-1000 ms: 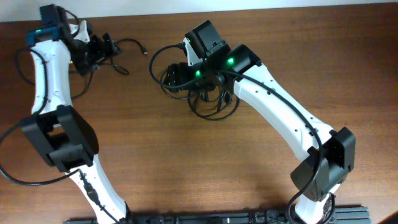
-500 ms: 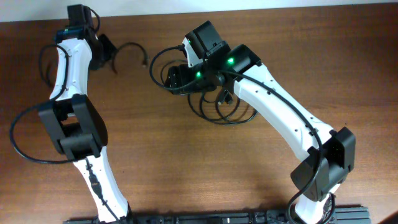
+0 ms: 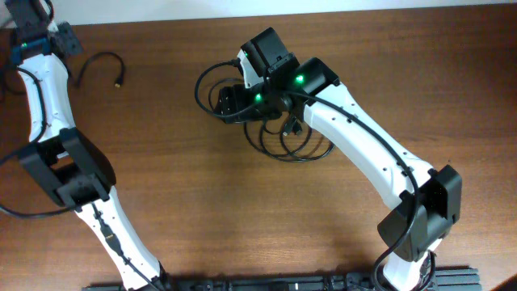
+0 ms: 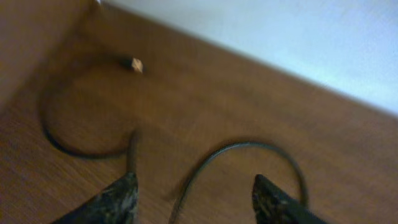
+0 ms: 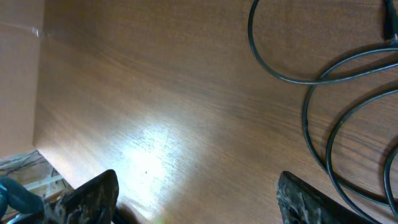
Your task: Untangle cables
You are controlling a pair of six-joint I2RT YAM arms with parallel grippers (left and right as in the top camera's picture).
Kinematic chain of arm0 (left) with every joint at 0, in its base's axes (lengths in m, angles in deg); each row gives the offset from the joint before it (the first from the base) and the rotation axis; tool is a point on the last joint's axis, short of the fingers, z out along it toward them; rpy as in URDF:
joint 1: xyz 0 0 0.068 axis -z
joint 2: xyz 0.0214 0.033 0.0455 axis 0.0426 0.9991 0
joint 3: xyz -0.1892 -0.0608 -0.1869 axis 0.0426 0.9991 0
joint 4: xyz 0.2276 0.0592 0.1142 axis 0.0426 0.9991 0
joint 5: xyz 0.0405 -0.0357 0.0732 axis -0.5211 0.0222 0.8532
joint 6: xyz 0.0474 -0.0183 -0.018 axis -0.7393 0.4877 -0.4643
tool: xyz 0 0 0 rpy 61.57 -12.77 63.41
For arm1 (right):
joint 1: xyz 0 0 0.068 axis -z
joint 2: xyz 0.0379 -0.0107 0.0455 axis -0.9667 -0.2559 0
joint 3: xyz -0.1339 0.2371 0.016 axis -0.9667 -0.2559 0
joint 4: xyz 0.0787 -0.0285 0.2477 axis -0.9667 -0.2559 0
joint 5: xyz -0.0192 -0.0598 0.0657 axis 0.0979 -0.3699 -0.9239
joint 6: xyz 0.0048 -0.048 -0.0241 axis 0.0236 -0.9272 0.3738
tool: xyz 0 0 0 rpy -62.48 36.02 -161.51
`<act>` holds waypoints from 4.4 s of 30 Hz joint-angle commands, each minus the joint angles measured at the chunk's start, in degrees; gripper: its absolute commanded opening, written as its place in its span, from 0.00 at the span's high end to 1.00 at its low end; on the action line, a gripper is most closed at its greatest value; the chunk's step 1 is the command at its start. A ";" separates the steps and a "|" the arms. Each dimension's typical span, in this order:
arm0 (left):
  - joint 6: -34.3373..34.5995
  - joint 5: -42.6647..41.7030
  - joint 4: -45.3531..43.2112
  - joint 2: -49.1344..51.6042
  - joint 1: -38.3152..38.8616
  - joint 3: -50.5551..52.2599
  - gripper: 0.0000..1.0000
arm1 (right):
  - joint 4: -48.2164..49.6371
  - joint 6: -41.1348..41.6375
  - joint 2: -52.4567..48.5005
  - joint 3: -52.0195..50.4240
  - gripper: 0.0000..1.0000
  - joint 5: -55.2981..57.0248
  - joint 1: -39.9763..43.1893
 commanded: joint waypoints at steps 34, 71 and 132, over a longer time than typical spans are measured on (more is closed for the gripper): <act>32.79 -39.41 5.88 6.58 -13.55 -5.03 1.00 | -0.50 -0.81 -0.50 0.59 0.21 0.09 -0.35; -4.04 -8.68 1.38 -10.49 5.33 19.74 0.07 | -12.66 -0.79 -0.48 0.59 0.01 4.79 12.33; 0.35 -18.58 -6.01 10.60 5.40 -8.66 0.01 | -12.61 -0.79 -0.48 0.59 0.02 4.81 13.05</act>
